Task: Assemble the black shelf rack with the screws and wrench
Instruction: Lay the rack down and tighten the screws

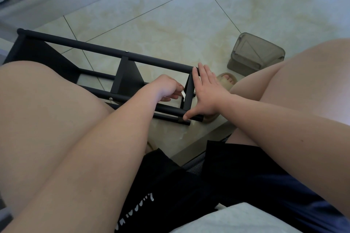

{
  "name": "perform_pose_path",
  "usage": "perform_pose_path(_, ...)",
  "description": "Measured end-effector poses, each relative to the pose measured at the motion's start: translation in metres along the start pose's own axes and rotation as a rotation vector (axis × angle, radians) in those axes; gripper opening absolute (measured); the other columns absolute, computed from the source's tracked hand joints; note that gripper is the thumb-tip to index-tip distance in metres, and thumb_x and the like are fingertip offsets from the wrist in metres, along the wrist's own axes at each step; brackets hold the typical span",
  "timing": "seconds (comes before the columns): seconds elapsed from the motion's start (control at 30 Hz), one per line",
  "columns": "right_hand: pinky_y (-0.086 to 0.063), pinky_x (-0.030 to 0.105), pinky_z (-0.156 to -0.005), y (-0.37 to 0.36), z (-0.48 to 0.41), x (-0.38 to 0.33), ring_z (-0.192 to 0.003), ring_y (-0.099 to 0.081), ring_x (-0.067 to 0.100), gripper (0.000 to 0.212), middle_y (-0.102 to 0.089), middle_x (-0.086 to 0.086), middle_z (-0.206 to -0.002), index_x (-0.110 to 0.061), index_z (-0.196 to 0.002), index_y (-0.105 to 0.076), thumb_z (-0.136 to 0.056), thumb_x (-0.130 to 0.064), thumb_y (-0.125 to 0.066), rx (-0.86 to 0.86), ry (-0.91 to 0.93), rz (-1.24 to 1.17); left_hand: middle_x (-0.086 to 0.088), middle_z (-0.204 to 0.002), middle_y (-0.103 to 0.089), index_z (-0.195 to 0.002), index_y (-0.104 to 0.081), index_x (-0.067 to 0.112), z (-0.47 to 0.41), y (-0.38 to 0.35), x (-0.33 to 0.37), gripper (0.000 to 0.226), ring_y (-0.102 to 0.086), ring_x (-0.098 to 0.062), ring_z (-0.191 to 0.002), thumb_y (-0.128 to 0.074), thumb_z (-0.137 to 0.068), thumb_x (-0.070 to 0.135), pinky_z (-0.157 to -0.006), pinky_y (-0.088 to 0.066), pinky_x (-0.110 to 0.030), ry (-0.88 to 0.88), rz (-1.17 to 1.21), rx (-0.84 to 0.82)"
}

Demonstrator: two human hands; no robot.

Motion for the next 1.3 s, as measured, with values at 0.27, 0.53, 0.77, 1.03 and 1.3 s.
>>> perform_pose_path(0.27, 0.012, 0.042, -0.122, -0.0004, -0.0003, -0.0001, -0.151, 0.03, 0.032, 0.168, 0.033, 0.016, -0.162, -0.008, -0.154, 0.027, -0.046, -0.096, -0.066, 0.006, 0.0, 0.001, 0.008, -0.07, -0.075, -0.093, -0.071, 0.02, -0.0021, -0.0027, -0.0021, 0.011, -0.07, -0.006, -0.075, -0.061, -0.096, 0.019, -0.071, -0.049, -0.027, -0.018, -0.036, -0.009)
perform_pose_path(0.53, 0.012, 0.042, -0.123, 0.0003, 0.0005, -0.0001, -0.151, 0.03, 0.032, 0.167, 0.034, 0.016, -0.162, -0.008, -0.154, 0.028, -0.048, -0.094, -0.067, -0.001, 0.002, -0.001, 0.006, -0.069, -0.075, -0.095, -0.07, 0.016, -0.0061, -0.0056, -0.003, 0.013, -0.069, -0.006, -0.067, -0.058, -0.097, 0.017, -0.073, -0.053, -0.027, 0.031, -0.012, -0.019)
perform_pose_path(0.77, 0.012, 0.042, -0.122, 0.0012, 0.0006, -0.0004, -0.151, 0.029, 0.033, 0.167, 0.034, 0.017, -0.162, -0.007, -0.154, 0.028, -0.049, -0.094, -0.067, -0.003, 0.005, 0.006, 0.004, -0.07, -0.076, -0.099, -0.068, 0.012, -0.0071, -0.0049, -0.0022, 0.015, -0.066, -0.008, -0.066, -0.053, -0.098, 0.015, -0.072, -0.053, -0.027, 0.048, -0.048, -0.047)
perform_pose_path(1.03, 0.012, 0.043, -0.123, 0.0012, 0.0008, -0.0005, -0.151, 0.03, 0.033, 0.166, 0.034, 0.017, -0.161, -0.007, -0.153, 0.029, -0.049, -0.095, -0.067, -0.012, 0.006, 0.012, 0.007, -0.067, -0.075, -0.093, -0.062, 0.015, -0.0035, -0.001, -0.0036, 0.018, -0.063, -0.007, -0.069, -0.048, -0.103, 0.014, -0.069, -0.052, -0.027, 0.069, -0.056, -0.12)
perform_pose_path(1.3, 0.014, 0.043, -0.122, 0.0007, 0.0008, -0.0008, -0.15, 0.031, 0.032, 0.167, 0.035, 0.016, -0.161, -0.008, -0.154, 0.029, -0.048, -0.095, -0.066, -0.009, 0.008, 0.004, 0.009, -0.071, -0.075, -0.097, -0.062, 0.014, -0.0043, 0.0032, -0.0009, 0.016, -0.064, -0.007, -0.074, -0.047, -0.103, 0.014, -0.074, -0.052, -0.026, 0.056, -0.166, -0.146)
Point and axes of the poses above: each hand's wrist, its own z-axis away from the middle knuckle, its own y-axis out of the back of the hand, x = y × z, the point moved 3 cm from there along -z, towards the middle knuckle
